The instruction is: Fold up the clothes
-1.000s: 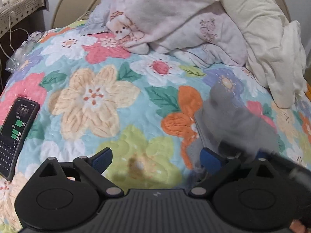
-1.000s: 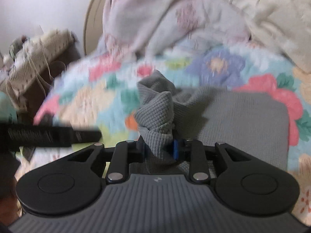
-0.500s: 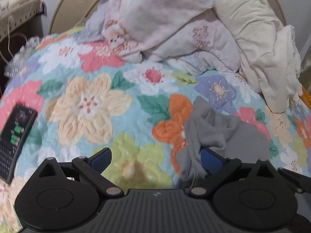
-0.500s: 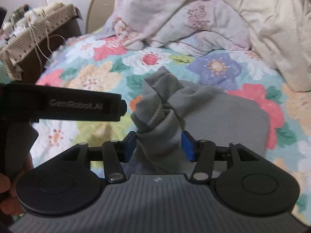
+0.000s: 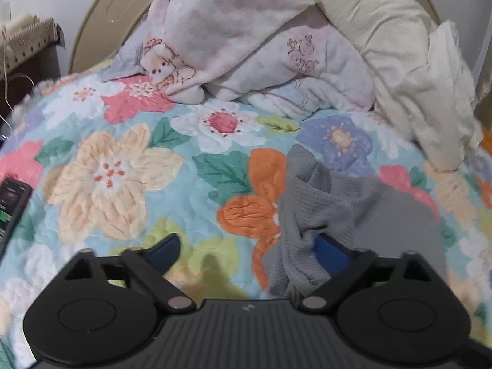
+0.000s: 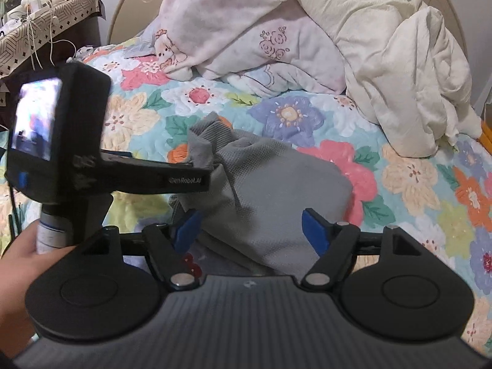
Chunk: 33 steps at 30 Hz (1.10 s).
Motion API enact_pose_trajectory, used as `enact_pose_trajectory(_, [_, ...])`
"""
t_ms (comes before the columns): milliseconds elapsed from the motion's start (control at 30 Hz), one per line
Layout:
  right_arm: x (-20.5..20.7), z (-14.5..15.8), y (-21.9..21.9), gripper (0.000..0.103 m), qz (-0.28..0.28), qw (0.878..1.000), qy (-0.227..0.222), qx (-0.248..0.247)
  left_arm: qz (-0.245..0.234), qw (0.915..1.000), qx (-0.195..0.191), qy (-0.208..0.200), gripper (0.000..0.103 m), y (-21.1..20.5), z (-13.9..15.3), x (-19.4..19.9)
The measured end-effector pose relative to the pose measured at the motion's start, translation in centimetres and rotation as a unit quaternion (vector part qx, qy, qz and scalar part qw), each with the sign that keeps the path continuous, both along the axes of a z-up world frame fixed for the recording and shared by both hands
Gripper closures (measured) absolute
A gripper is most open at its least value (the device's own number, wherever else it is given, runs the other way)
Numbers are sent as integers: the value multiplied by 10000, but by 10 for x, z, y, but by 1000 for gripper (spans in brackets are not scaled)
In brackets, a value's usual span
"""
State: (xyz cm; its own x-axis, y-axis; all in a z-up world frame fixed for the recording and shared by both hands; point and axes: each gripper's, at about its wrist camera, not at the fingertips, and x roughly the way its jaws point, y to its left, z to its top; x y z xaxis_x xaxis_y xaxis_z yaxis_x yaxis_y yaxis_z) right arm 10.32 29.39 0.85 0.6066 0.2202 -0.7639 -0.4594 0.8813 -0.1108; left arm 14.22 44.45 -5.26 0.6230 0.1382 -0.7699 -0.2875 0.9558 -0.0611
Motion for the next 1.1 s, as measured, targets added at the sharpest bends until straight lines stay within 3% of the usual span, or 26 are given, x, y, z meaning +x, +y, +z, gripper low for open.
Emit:
enact_pose_trajectory(133, [-3, 2, 4, 26, 58, 9999, -60, -94, 37, 9998, -30, 179, 67, 3, -6, 1])
enact_pose_trajectory(200, [-3, 1, 5, 25, 56, 9999, -52, -102, 66, 9993, 131, 340, 80, 3, -9, 2])
enact_pose_trajectory(300, [-2, -3, 8, 23, 38, 9999, -2, -161, 152, 9985, 139, 505, 81, 8, -17, 2])
enact_pose_trajectory(400, [-1, -7, 10, 23, 25, 9998, 50, -210, 318, 9978, -297, 509, 80, 20, -20, -1])
enact_pose_trajectory(467, [0, -10, 11, 22, 16, 9997, 85, -242, 374, 9981, -325, 368, 75, 22, -11, -4])
enact_pose_trajectory(500, [1, -14, 11, 22, -11, 9996, 116, -274, 374, 9984, -340, 264, 63, 22, -4, -6])
enact_pose_trajectory(533, [2, -16, 11, 22, -36, 9995, 136, -289, 347, 9986, -378, 143, 43, 22, 3, -8])
enact_pose_trajectory(700, [8, -29, 7, 21, -143, 9986, 333, -377, 20, 9983, -315, -499, 4, 8, 38, -17])
enact_pose_trajectory(767, [10, -34, 6, 21, -175, 9982, 398, -424, -107, 9985, -256, -478, 1, -1, 32, -14])
enact_pose_trajectory(900, [11, -39, 2, 21, -196, 9978, 467, -425, -279, 9975, -635, -152, 1, -7, 5, -3])
enact_pose_trajectory(967, [16, -41, -13, 20, -251, 9975, 652, -84, -235, 9972, -678, -203, 1, -5, -1, -4])
enact_pose_trajectory(1000, [21, -42, -26, 20, -357, 9959, 810, 199, -153, 9982, -525, -250, 4, -4, -2, -6])
enact_pose_trajectory(1067, [33, -48, -62, 20, -662, 9859, 1196, 963, 55, 9998, -21, -170, 27, -4, -2, -9])
enact_pose_trajectory(1100, [38, -52, -82, 20, -869, 9771, 1381, 1369, 164, 9995, 247, -71, 62, -3, -1, -10])
